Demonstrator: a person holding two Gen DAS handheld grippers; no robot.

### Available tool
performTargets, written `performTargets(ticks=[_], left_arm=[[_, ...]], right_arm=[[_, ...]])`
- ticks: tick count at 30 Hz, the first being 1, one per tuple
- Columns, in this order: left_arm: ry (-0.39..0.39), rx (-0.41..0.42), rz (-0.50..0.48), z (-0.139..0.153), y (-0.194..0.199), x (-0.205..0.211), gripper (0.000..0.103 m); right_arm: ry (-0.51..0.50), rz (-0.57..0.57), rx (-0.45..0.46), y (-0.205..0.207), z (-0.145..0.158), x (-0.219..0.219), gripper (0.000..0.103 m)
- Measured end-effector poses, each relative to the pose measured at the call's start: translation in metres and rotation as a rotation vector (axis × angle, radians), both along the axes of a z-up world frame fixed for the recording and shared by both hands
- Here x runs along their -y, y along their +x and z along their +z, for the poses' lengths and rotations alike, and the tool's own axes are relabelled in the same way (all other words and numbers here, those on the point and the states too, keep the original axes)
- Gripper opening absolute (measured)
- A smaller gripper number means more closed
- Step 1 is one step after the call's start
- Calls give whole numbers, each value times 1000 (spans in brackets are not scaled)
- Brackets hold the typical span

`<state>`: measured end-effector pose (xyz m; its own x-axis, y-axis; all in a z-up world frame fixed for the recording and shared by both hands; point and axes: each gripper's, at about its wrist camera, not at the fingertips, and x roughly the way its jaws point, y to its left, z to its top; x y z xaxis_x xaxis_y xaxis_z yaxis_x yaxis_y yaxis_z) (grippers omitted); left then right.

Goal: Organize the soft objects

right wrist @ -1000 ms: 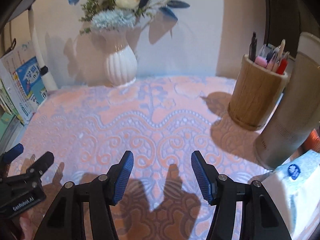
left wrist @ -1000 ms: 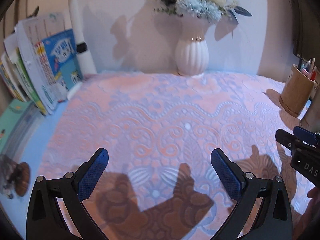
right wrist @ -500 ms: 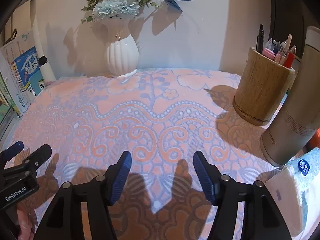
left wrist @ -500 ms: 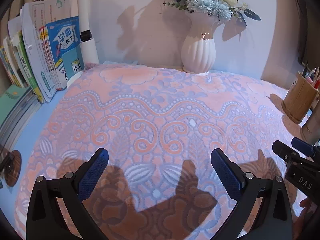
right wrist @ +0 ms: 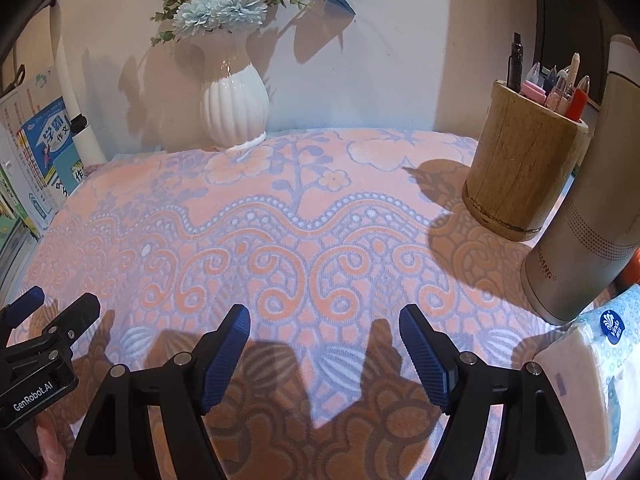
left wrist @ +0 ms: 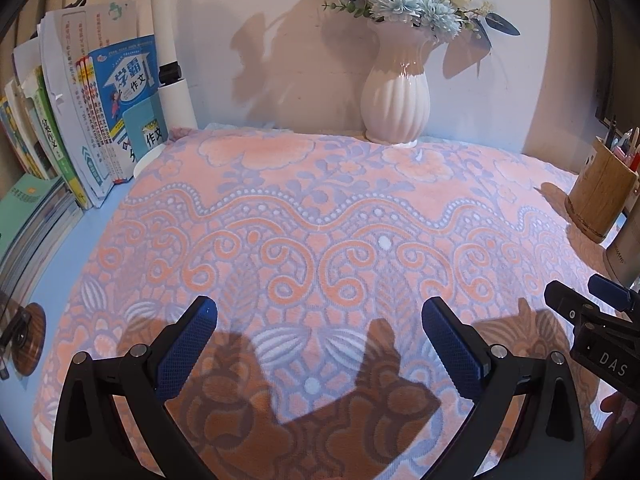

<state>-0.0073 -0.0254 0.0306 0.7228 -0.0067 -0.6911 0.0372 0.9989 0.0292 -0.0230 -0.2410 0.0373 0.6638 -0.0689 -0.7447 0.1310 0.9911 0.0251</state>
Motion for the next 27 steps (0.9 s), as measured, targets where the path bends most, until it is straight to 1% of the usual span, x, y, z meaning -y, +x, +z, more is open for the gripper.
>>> performTargets(ticks=[12, 27], left_arm=[[16, 7, -6, 0, -2, 2, 102], [19, 5, -8, 0, -3, 3, 102]], right_arm=[[-49, 7, -19, -1, -1, -5, 76], [-39, 3, -19, -2, -1, -3, 76]])
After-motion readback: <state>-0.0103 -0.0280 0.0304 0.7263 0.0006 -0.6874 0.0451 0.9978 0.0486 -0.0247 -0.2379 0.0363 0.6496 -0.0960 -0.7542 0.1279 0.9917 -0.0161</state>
